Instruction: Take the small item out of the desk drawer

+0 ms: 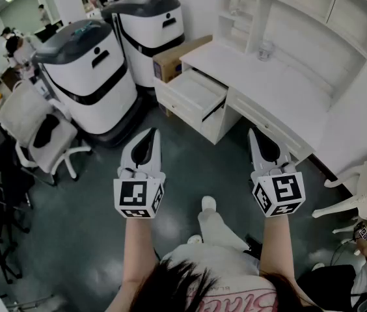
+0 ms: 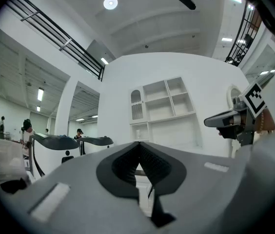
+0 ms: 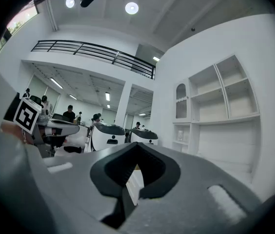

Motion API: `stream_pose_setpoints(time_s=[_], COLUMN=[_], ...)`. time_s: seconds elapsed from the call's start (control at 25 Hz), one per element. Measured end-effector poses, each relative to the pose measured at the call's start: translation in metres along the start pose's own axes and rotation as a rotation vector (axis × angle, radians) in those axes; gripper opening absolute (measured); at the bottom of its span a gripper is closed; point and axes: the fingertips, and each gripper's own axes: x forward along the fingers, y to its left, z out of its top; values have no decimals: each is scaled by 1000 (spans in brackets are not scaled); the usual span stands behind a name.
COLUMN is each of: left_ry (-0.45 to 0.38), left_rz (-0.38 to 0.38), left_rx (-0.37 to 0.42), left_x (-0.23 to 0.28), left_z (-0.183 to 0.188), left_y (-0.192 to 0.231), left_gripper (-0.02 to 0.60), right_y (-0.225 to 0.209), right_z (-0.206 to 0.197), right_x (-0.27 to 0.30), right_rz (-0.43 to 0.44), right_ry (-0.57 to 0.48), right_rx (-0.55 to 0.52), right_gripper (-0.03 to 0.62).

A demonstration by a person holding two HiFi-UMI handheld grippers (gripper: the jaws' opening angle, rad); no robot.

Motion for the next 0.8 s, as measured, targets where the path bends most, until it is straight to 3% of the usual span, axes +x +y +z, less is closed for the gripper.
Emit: stream_pose_setpoints(time_s=[0.4, 0.56, 0.8], left_ry=[-17, -6, 7], left_rz=[0, 0, 11], left_rx=[21, 23, 15], left_x=[41, 70, 122], left_z=[2, -3, -14], left_y=[11, 20, 39], left_gripper=[12, 12, 14], right_y=[-19, -30, -57], right_z=[3, 6, -9], right_x=[38, 66, 121], right_rz=[7, 36, 26], right_ry=[-24, -69, -39], right_rx=[-66, 13, -4], right_gripper=[0, 2, 2])
